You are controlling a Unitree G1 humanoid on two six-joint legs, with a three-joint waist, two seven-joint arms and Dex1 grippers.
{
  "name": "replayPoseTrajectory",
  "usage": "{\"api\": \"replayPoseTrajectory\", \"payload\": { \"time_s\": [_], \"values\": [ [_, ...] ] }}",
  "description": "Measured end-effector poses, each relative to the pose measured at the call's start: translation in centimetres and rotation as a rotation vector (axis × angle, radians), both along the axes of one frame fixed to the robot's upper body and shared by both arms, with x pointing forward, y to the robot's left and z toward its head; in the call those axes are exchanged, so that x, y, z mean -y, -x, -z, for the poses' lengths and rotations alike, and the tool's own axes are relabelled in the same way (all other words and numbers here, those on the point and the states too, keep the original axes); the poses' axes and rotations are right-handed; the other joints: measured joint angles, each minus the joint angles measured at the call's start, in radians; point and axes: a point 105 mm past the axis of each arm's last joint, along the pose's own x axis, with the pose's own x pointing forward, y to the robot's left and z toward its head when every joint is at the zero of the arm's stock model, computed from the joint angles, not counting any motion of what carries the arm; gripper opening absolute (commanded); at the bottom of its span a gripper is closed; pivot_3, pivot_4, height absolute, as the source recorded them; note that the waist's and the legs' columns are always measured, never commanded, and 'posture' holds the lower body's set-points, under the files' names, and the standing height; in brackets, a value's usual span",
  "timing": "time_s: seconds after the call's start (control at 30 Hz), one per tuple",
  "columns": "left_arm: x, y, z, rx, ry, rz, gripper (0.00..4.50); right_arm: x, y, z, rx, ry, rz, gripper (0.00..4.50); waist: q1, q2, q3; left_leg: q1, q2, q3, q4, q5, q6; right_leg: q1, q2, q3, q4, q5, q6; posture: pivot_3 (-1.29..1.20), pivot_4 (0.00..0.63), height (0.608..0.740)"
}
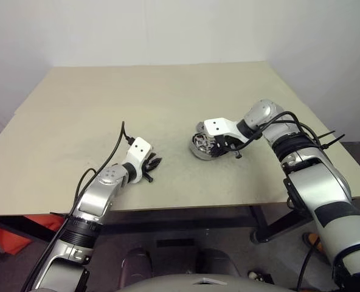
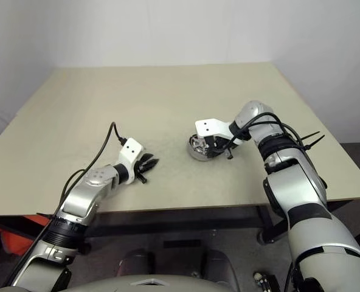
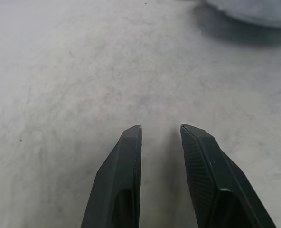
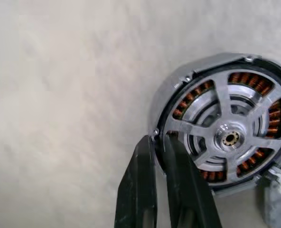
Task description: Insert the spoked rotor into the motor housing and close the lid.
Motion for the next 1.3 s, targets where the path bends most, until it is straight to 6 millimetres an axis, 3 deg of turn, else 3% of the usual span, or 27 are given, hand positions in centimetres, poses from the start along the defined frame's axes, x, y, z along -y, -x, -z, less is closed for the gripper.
{"api": "replayPoseTrajectory", "payload": {
  "time_s": [0.23, 0.47, 1.07, 1.3],
  "values": [
    [0.0, 0.3, 0.5, -0.005, -0.003, 0.002, 1.40, -5.2, 1.9, -1.3, -0.324, -0.206, 0.423, 0.01, 0.015, 0.001, 0.000, 0.003, 0.000, 0.000, -0.001, 0.002, -0.004, 0.001, 0.002, 0.000, 0.001, 0.000, 0.000, 0.00, 0.000, 0.740],
    [-0.3, 0.5, 0.7, -0.008, -0.014, -0.004, 1.40, -8.1, 1.1, -1.6, -0.390, -0.253, 0.694, 0.01, 0.029, 0.001, 0.000, 0.004, 0.002, -0.001, -0.003, 0.003, -0.007, 0.001, 0.002, 0.000, 0.000, 0.000, 0.000, 0.00, 0.000, 0.740],
    [-1.1, 1.2, 1.1, -0.021, -0.036, -0.035, 1.40, -11.4, -1.4, -0.2, -0.434, -0.332, 1.061, 0.01, 0.037, 0.001, 0.001, 0.016, -0.002, -0.004, -0.012, 0.010, -0.019, 0.007, 0.002, 0.001, 0.000, -0.004, 0.007, 0.00, 0.000, 0.740],
    [-1.3, 1.2, 1.1, -0.021, -0.041, -0.038, 1.40, -11.7, -1.5, 0.6, -0.412, -0.337, 1.055, 2.26, 0.038, 0.002, 0.001, 0.017, -0.002, -0.012, -0.012, 0.011, -0.019, 0.009, 0.002, 0.001, 0.000, -0.004, 0.007, 0.00, 0.000, 0.740]
  ]
}}
